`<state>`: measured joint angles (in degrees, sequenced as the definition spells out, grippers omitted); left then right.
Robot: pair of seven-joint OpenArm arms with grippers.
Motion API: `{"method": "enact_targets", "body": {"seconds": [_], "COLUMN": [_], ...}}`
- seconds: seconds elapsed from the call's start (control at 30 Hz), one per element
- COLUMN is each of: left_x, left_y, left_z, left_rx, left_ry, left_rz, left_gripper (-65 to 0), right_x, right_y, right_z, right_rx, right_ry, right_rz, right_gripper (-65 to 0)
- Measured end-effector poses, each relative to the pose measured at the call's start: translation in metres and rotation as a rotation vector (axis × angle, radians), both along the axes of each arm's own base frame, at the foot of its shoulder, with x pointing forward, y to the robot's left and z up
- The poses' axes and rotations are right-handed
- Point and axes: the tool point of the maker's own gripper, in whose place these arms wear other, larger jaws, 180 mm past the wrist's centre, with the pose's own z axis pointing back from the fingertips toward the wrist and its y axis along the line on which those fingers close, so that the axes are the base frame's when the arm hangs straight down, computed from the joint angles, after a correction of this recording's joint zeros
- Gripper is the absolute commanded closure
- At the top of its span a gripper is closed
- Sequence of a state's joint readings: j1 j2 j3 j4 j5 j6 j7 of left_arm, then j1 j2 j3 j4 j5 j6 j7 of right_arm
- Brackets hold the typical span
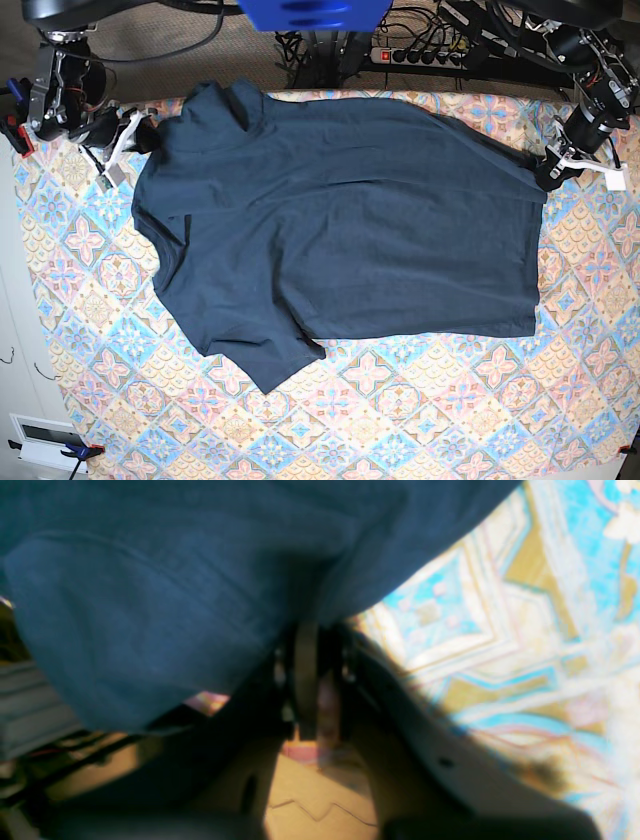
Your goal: Layout the t-shirt on the table in an organized manner, then fold the t-shirt properly
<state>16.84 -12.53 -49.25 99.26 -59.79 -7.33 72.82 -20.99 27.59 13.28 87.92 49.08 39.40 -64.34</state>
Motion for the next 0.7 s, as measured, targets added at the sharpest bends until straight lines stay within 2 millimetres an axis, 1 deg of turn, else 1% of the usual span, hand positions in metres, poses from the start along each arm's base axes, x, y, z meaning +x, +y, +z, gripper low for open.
{"method": "enact_targets", "body": {"seconds": [0.07, 0.13, 0.23, 0.27, 0.47, 0.6, 0.63, 0.7], "left_x": [0.000, 0.000, 0.002, 0.003, 0.006, 0.009, 0.009, 0.010], "left_y": [0.000, 0.000, 0.000, 0.000, 0.003, 0.007, 0.007, 0.007], "left_z": [0.000, 0.000, 0.001, 0.002, 0.005, 0.008, 0.008, 0.009], "left_rx": [0.000, 0.001, 0.000, 0.001, 0.005, 0.016, 0.016, 0.016], "left_ry": [0.000, -0.001, -0.007, -0.011, -0.031, -0.058, -0.058, -0.060], "left_rz": [0.000, 0.001, 0.002, 0.003, 0.017, 0.041, 0.042, 0.042], "left_gripper": [0.0, 0.0, 0.0, 0.0, 0.0, 0.0, 0.0, 0.0], "right_x": [0.003, 0.008, 0.026, 0.028, 0.023, 0.025, 0.026, 0.035], "right_y": [0.004, -0.005, -0.017, -0.019, -0.017, -0.018, -0.017, -0.017], "right_z": [0.008, 0.018, 0.040, 0.043, 0.039, 0.040, 0.041, 0.044], "right_rx": [0.059, 0.044, 0.031, 0.030, 0.026, 0.026, 0.027, 0.021], "right_ry": [-0.027, -0.060, -0.148, -0.158, -0.140, -0.148, -0.149, -0.162], "right_rz": [-0.033, -0.053, -0.079, -0.083, -0.084, -0.085, -0.086, -0.081], "right_gripper": [-4.5, -4.5, -4.5, -4.5, -4.5, -4.5, -4.5, -4.5]}}
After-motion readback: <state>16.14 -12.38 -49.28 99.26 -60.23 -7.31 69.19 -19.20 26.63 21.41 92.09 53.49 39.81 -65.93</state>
